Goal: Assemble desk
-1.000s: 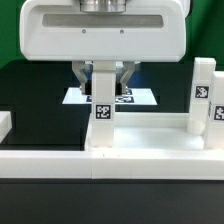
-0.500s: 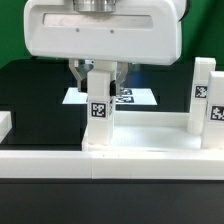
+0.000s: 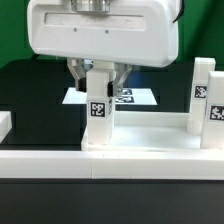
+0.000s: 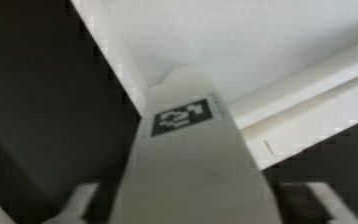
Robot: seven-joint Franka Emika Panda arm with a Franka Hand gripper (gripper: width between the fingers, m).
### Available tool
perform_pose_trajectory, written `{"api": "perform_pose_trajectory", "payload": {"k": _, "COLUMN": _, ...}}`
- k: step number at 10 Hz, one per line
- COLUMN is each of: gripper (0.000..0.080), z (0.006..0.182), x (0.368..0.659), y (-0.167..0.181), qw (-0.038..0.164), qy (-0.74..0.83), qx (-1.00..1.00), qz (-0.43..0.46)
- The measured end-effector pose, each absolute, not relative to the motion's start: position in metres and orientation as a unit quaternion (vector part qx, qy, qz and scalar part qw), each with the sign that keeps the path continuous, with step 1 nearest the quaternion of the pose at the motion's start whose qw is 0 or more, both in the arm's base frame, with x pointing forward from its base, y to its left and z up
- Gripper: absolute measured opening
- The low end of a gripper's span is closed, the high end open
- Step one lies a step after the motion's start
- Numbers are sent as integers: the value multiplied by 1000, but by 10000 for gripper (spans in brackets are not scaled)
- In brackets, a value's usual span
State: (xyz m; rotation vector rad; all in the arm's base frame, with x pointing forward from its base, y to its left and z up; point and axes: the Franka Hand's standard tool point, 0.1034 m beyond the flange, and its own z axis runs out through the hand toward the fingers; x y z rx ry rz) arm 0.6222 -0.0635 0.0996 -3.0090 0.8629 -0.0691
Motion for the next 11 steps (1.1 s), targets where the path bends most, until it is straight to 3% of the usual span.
{"api": "perform_pose_trajectory", "payload": {"k": 1, "gripper": 529, "z": 100, "x": 623, "y": -63, "qw": 5, "qy": 273, "qx": -962, "qz": -21}}
{"api": "perform_pose_trajectory", "payload": {"k": 2, "gripper": 612, "z": 104, "x": 624, "y": -63, "qw": 7, "qy": 267, "qx": -963, "qz": -17}}
{"api": "perform_pose_trajectory", "payload": {"k": 3, "gripper": 638, "z": 111, "x": 628, "y": -62, "qw": 9, "qy": 263, "qx": -965, "qz": -15}}
{"api": "perform_pose_trajectory", "payload": {"k": 5, "gripper": 647, "z": 125, "x": 634, "y": -59, "qw": 15, "qy": 261, "qx": -965, "qz": -12}}
{"api": "perform_pose_trajectory", "payload": {"k": 11, "gripper": 649, "z": 120, "x": 632, "y": -59, "qw": 13, "qy": 262, "qx": -965, "qz": -10}}
